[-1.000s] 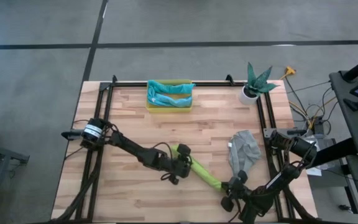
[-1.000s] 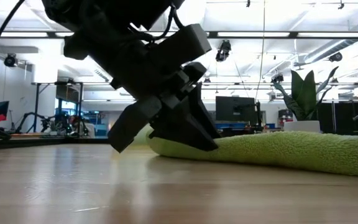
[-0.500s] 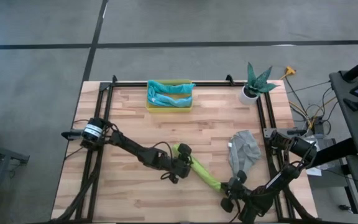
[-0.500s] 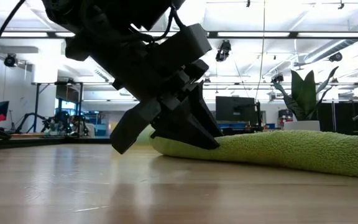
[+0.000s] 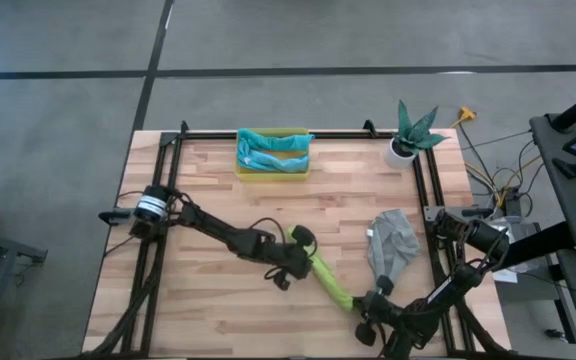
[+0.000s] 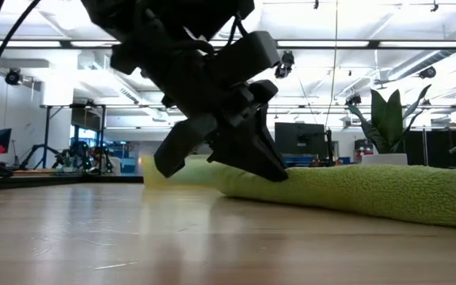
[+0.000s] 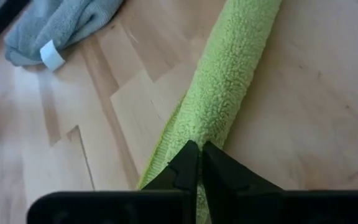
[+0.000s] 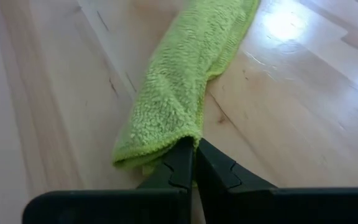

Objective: Roll microfiber towels into tight, uniform cylinder then place into a basket
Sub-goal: Roll the green towel

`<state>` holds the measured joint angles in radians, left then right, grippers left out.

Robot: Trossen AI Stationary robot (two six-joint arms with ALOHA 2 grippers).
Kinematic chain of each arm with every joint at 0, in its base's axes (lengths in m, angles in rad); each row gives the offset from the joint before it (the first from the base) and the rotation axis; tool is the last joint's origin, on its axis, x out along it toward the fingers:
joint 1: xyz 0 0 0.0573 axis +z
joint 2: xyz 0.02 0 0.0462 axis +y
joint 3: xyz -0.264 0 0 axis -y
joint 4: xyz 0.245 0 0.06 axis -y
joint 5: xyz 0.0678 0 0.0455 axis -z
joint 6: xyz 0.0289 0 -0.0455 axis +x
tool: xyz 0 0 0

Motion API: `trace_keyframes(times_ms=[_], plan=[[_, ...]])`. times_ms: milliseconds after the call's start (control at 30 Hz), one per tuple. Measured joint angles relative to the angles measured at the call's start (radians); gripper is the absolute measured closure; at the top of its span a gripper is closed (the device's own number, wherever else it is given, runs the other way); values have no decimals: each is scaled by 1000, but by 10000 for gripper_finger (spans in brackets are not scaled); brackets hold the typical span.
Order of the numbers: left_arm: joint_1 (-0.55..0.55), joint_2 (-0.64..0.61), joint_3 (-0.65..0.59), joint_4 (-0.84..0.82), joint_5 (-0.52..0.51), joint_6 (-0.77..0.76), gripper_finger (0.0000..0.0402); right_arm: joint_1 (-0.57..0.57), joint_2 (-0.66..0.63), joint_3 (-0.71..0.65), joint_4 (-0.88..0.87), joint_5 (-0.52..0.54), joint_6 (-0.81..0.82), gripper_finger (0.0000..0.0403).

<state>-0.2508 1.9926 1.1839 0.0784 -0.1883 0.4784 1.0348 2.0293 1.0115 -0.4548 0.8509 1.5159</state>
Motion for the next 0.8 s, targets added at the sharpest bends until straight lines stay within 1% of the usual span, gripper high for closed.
trace_keyframes(times_ms=[100,200,433,533,667,800], plan=[[28,0,16,-18,53,-1,401,0,-7,0,1,-1,-47,394],[64,0,26,-20,121,-2,401,0,-18,-1,1,-13,-60,394],[144,0,71,-31,230,-3,401,0,-23,-1,24,-25,-39,394],[174,5,82,-38,262,-13,401,0,-24,-1,24,-26,-20,394],[204,70,109,-34,291,-46,401,0,-24,-1,24,-27,-24,394],[212,156,173,-31,302,-49,402,0,-24,-2,24,-27,-30,394]])
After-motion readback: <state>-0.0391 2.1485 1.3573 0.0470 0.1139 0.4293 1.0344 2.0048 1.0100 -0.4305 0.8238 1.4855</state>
